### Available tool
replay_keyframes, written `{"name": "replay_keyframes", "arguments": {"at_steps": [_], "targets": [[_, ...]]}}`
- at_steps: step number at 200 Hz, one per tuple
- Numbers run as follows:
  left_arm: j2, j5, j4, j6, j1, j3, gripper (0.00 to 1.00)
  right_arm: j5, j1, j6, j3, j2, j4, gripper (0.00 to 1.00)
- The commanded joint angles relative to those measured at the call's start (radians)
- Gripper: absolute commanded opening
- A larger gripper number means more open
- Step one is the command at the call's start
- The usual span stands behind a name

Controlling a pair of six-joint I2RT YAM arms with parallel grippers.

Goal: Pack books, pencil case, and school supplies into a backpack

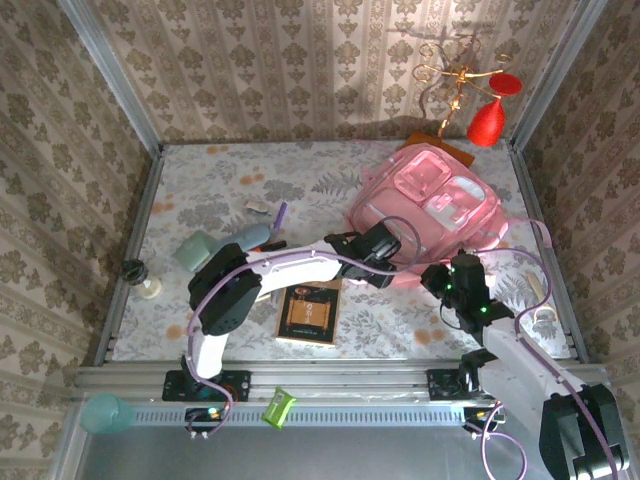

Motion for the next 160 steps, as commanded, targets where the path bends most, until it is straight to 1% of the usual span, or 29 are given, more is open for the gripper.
{"name": "replay_keyframes", "arguments": {"at_steps": [1,19,42,64,72,95,125,149,160], "targets": [[0.044,-0.019,-0.045,-0.042,-0.005,0.05,0.49,-0.014,0.007,-0.007,0.003,-0.004,0.065,0.0],[0.078,-0.057,-0.092,-0.044,-0.01,0.096,0.5,-0.019,0.007,-0.005,0.003,-0.004,0.07,0.0],[0.089,-0.069,-0.099,-0.059,-0.016,0.095,0.55,-0.022,0.006,-0.005,0.005,-0.005,0.069,0.0],[0.1,-0.101,-0.11,-0.058,-0.022,0.1,0.53,-0.018,0.007,-0.01,0.003,-0.006,0.069,0.0],[0.108,-0.122,-0.13,-0.051,-0.024,0.112,0.51,-0.017,0.007,-0.013,0.002,-0.005,0.068,0.0],[0.11,-0.158,-0.174,-0.021,-0.026,0.12,0.39,-0.002,0.007,-0.031,0.009,-0.012,0.049,0.0],[0.082,-0.159,-0.185,0.015,-0.021,0.119,0.25,0.053,0.004,-0.078,0.016,-0.035,-0.008,0.0],[0.064,-0.14,-0.181,0.033,-0.008,0.112,0.18,0.064,0.002,-0.093,0.017,-0.054,-0.032,0.0],[0.056,-0.122,-0.172,0.04,0.001,0.105,0.17,0.064,0.001,-0.097,0.016,-0.055,-0.038,0.0]]}}
